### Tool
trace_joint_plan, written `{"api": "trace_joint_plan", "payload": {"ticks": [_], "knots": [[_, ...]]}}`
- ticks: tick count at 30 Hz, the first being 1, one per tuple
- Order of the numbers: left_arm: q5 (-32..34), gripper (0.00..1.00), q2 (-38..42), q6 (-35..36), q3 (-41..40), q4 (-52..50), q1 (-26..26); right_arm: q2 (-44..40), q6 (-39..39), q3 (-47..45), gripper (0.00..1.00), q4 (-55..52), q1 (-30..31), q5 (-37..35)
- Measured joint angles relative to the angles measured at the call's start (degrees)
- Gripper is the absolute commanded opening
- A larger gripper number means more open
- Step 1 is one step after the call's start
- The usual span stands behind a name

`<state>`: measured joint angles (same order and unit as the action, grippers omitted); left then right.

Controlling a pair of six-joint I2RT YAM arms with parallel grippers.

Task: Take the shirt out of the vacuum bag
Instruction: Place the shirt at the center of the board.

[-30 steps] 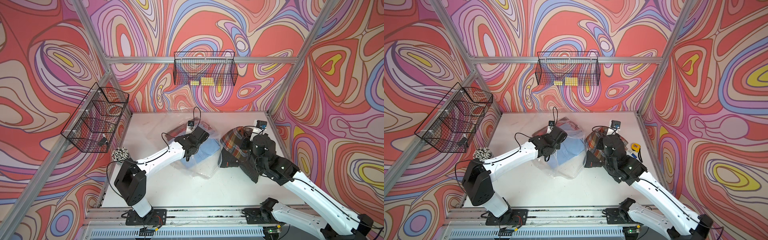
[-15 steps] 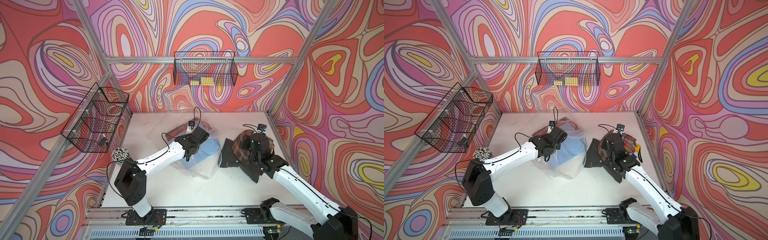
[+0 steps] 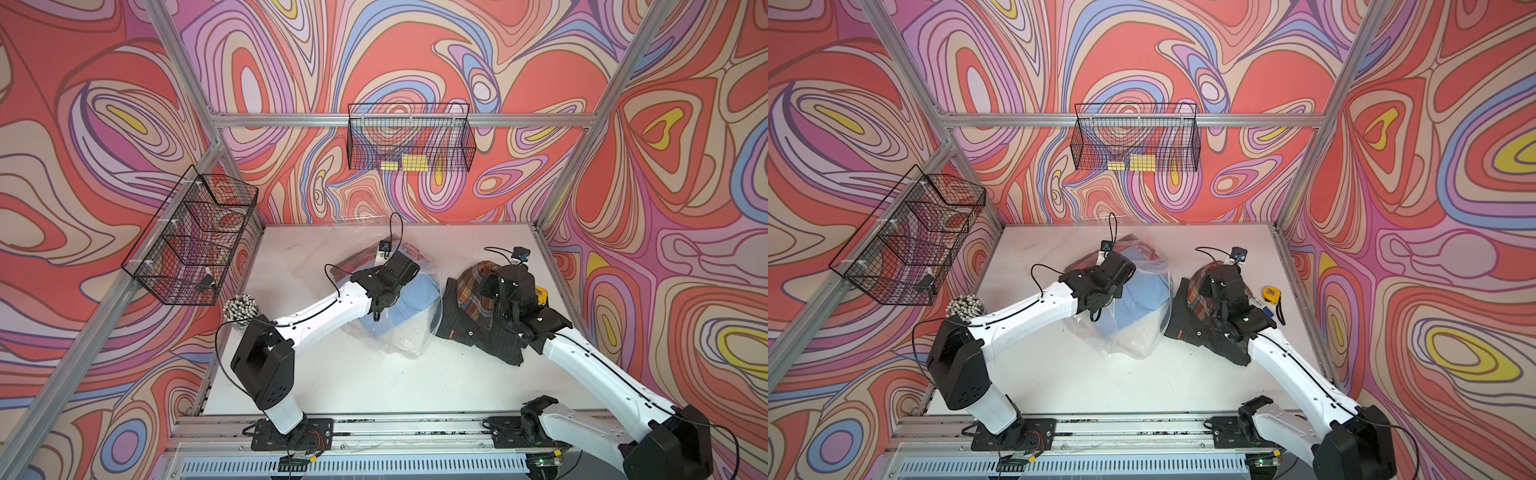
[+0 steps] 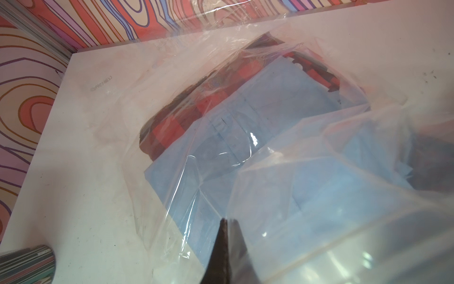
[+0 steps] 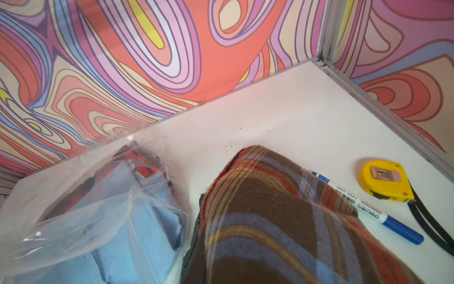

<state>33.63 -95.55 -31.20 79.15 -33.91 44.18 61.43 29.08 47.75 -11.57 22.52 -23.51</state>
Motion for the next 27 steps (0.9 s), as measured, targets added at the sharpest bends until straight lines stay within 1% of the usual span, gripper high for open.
{"api": "trace_joint_plan", "payload": {"ticks": [3, 6, 10, 16, 19, 23, 24, 25, 26, 27], "knots": [[0.0, 0.0, 0.0, 0.7, 0.9, -0.2, 0.0, 0.0, 0.1, 2.4, 0.0, 0.3, 0.0, -0.4], [0.0, 0.0, 0.0, 1.2, 1.1, -0.4, 0.0, -0.7, 0.8, 0.9, 0.0, 1.6, 0.0, -1.2], [-0.3, 0.0, 0.0, 1.2, 1.1, -0.7, 0.0, -1.3, 3.2, -6.7, 0.0, 4.0, 0.0, -0.9], [-0.9, 0.0, -0.2, 1.7, 1.1, -1.0, 0.0, -1.6, 8.6, -20.9, 0.0, 7.5, 0.0, 2.3], [-1.3, 0.0, -0.3, 2.2, 1.1, -1.0, 0.0, -3.7, 10.1, -24.5, 0.0, 8.4, 0.0, 3.5], [-1.8, 0.0, -0.7, 2.7, 1.6, -1.6, 0.0, -8.0, 11.2, -26.6, 0.01, 8.3, 0.0, 4.9], [-1.9, 0.0, -0.8, 2.8, 1.7, -1.6, 0.0, -8.4, 11.4, -26.6, 0.15, 8.0, 0.0, 5.0], [-2.0, 0.0, -0.9, 2.8, 1.8, -1.7, 0.0, -8.5, 11.6, -26.6, 0.36, 7.8, 0.0, 5.3], [-2.1, 0.0, -0.9, 2.7, 1.8, -1.9, 0.0, -8.3, 12.0, -26.4, 0.49, 7.6, 0.0, 5.7], [-2.2, 0.0, -0.9, 2.8, 1.8, -2.1, 0.0, -7.9, 12.4, -26.2, 0.55, 7.2, 0.0, 6.1]]}}
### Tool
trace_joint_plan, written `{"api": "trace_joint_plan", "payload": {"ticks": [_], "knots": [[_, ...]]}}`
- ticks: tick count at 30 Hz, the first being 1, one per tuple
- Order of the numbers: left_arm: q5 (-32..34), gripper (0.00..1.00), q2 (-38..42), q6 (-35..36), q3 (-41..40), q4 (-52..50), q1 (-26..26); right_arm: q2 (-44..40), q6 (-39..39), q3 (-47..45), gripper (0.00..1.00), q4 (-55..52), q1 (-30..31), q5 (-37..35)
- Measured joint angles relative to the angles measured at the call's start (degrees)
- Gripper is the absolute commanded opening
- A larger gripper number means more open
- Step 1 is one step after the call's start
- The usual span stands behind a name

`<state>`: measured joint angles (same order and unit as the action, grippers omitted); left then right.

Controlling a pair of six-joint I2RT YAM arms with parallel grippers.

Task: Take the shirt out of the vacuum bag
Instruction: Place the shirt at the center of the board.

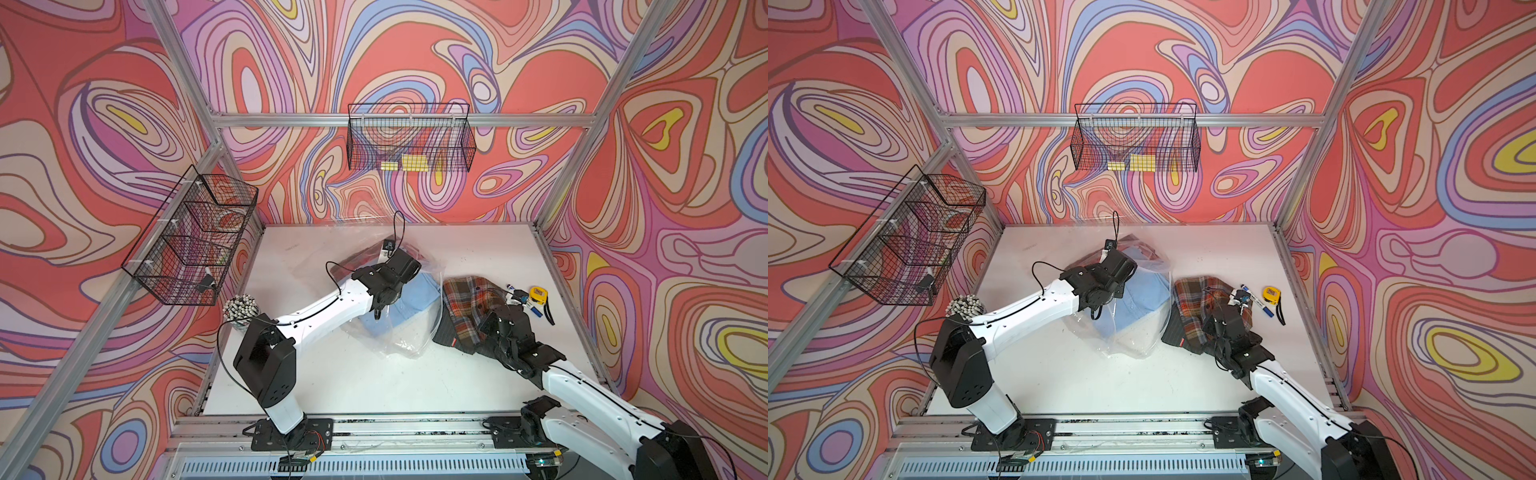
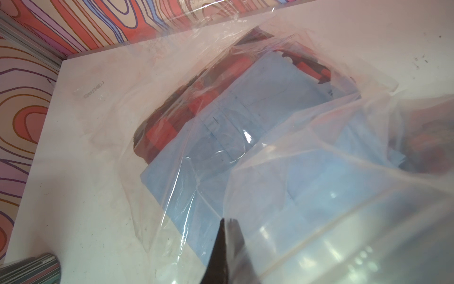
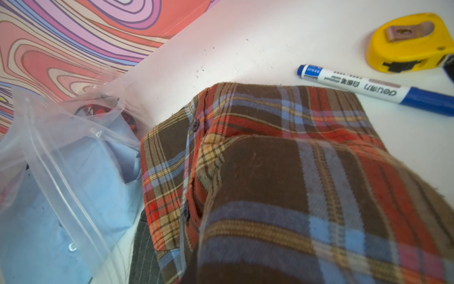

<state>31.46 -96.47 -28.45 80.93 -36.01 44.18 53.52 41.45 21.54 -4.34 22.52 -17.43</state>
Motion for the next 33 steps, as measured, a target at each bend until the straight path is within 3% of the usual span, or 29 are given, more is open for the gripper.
{"api": "trace_joint_plan", "payload": {"ticks": [2, 7, 14, 18, 21, 24, 33], "knots": [[-0.1, 0.0, 0.0, 0.0, 0.0, -0.2, 0.0, 0.9, 0.1, 0.2, 0.69, -1.0, 0.0, 1.2], [-0.1, 0.01, 0.0, 0.0, 0.0, -0.3, 0.0, -1.9, 1.2, 0.9, 0.79, -5.4, 0.0, 3.3], [0.0, 0.28, 0.1, 0.0, 0.0, -0.6, 0.0, -9.1, 2.2, 7.1, 0.84, -13.9, 0.0, 5.1], [0.0, 0.6, 0.8, -0.4, 0.0, -0.7, 0.0, -9.4, 4.5, 7.3, 0.85, -16.5, 0.1, 6.9], [-0.2, 0.98, 1.9, -0.9, -0.2, -0.6, 0.0, -9.4, 6.6, 6.0, 0.86, -19.0, 0.2, 7.1], [-0.4, 0.99, 2.6, -1.8, -0.4, -0.6, 0.0, -10.6, 8.8, 5.0, 0.94, -22.9, 0.3, 6.1], [0.0, 0.99, 3.9, -3.1, -2.4, -0.6, 0.0, -15.9, 14.2, 4.7, 0.95, -27.6, 0.4, 8.0]]}}
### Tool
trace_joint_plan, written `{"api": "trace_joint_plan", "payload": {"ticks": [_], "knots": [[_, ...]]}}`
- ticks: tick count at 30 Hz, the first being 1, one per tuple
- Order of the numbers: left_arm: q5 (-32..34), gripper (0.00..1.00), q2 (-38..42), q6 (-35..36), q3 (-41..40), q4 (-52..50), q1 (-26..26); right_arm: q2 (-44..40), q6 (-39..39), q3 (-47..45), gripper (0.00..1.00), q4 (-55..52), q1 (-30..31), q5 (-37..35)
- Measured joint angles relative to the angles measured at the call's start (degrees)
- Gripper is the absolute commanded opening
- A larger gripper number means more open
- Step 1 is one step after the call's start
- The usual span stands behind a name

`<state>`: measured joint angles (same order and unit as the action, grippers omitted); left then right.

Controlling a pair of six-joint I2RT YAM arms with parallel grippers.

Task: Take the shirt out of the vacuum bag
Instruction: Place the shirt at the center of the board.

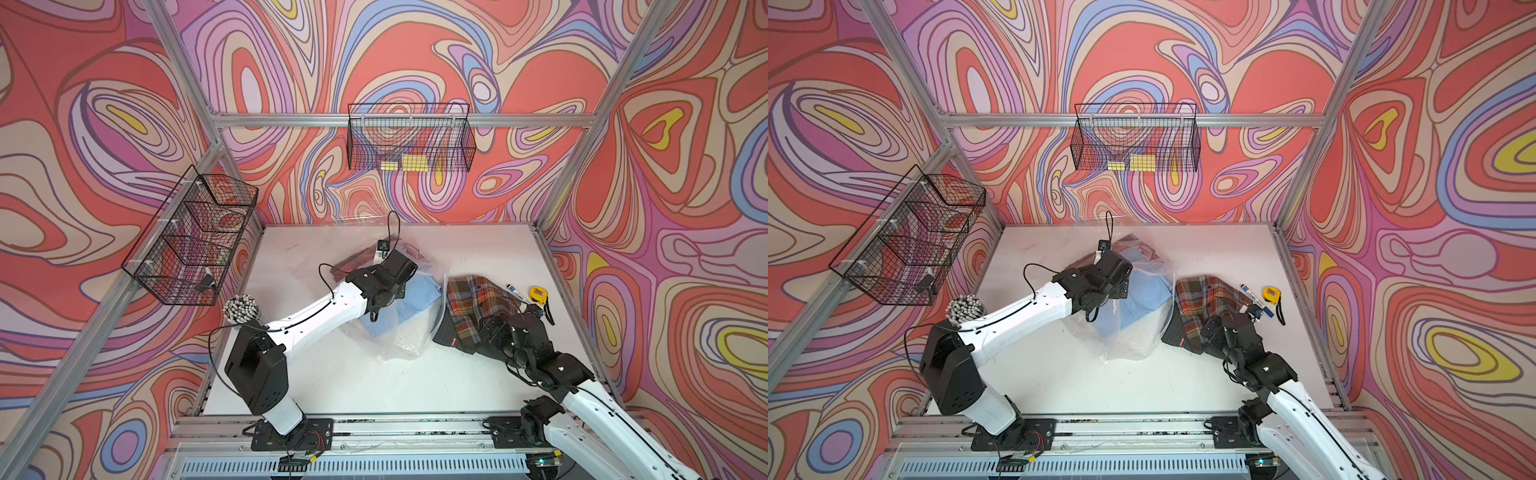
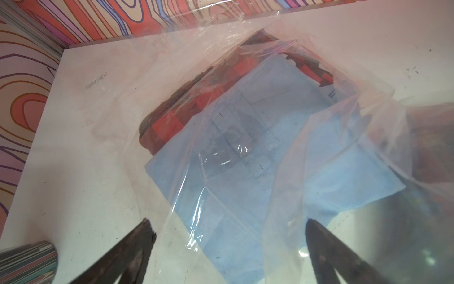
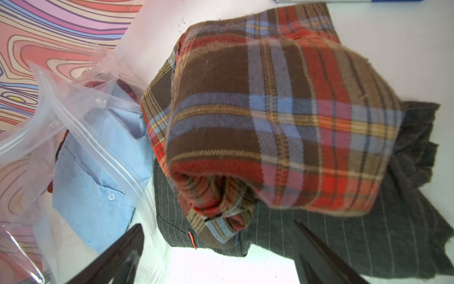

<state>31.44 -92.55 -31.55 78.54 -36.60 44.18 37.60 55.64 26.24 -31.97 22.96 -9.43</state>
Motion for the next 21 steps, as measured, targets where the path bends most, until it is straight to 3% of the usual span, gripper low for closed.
{"api": "trace_joint_plan", "payload": {"ticks": [3, 9, 13, 21], "knots": [[0.3, 0.99, 1.2, 0.0, -0.5, 0.0, 0.0, 1.5, 2.2, -1.8, 0.94, 2.8, 1.5, 1.8], [0.7, 0.99, 1.6, 0.0, -0.5, 0.2, 0.0, 9.6, 6.1, -3.5, 0.9, 7.5, 13.1, -0.4], [0.7, 0.99, 1.6, -0.2, -0.5, 0.2, 0.0, 14.1, 6.7, -2.8, 0.88, 10.2, 13.9, -3.2], [0.7, 0.99, 1.6, -0.2, -0.7, 0.2, 0.0, 11.9, 5.7, -1.5, 0.83, 11.0, 14.0, -10.6]]}}
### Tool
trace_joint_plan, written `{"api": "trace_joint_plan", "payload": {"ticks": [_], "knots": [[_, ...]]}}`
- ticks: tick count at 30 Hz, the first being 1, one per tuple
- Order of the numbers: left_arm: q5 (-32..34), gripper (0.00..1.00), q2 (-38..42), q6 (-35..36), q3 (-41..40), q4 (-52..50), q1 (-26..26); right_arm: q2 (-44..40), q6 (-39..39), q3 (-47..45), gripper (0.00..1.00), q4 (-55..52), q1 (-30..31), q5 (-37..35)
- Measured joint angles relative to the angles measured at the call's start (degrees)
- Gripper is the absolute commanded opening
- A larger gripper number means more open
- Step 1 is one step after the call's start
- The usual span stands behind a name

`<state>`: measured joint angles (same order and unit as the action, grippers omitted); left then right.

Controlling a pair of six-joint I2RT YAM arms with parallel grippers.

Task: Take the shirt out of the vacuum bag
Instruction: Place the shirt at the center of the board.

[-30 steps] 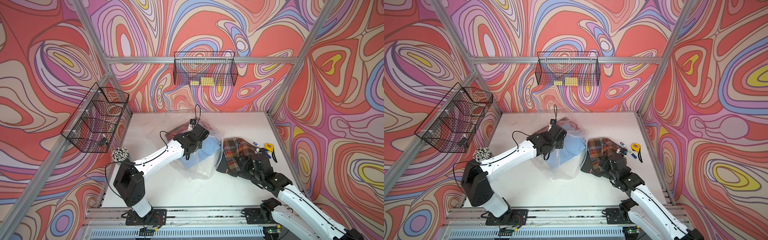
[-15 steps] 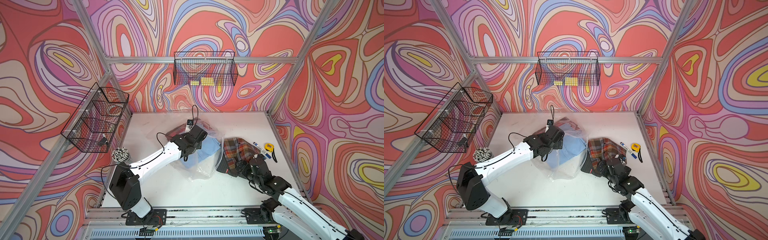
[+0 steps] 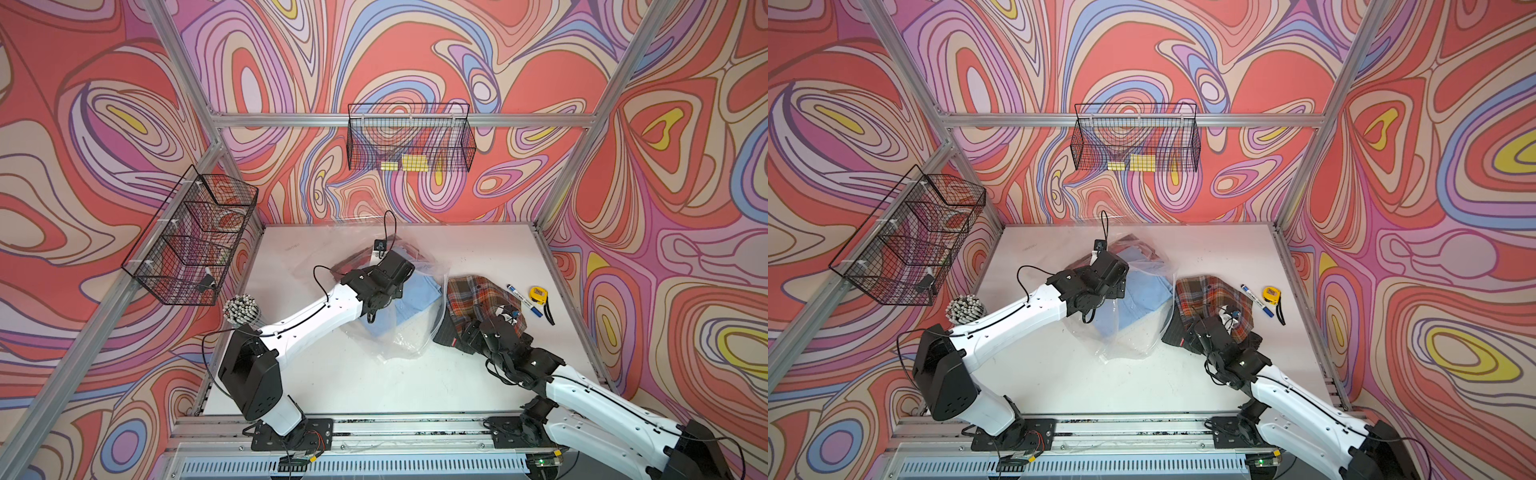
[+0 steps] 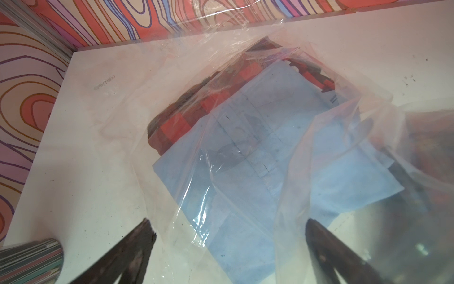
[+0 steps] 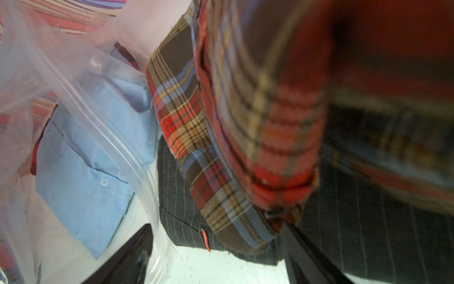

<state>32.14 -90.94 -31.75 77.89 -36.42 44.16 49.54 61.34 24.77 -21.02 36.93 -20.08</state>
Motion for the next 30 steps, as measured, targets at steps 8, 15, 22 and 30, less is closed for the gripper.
{"api": "trace_joint_plan", "payload": {"ticks": [8, 15, 22, 30], "knots": [[0.0, 0.99, 0.0, 0.0, 0.0, 0.0, 0.0, 4.5, 1.1, 0.1, 0.82, 2.3, 0.0, -0.1], [0.0, 0.99, 0.0, 0.0, 0.0, 0.0, 0.0, 0.3, 3.5, -0.1, 0.82, -2.6, 0.0, -1.7], [0.0, 0.99, 0.0, 0.0, 0.0, 0.0, 0.0, -4.1, 6.6, -0.2, 0.82, -7.2, 0.0, -2.6], [0.1, 0.99, -0.1, 0.0, 0.0, 0.0, 0.0, 5.7, 7.4, -2.0, 0.74, -1.4, 0.0, -0.6]]}}
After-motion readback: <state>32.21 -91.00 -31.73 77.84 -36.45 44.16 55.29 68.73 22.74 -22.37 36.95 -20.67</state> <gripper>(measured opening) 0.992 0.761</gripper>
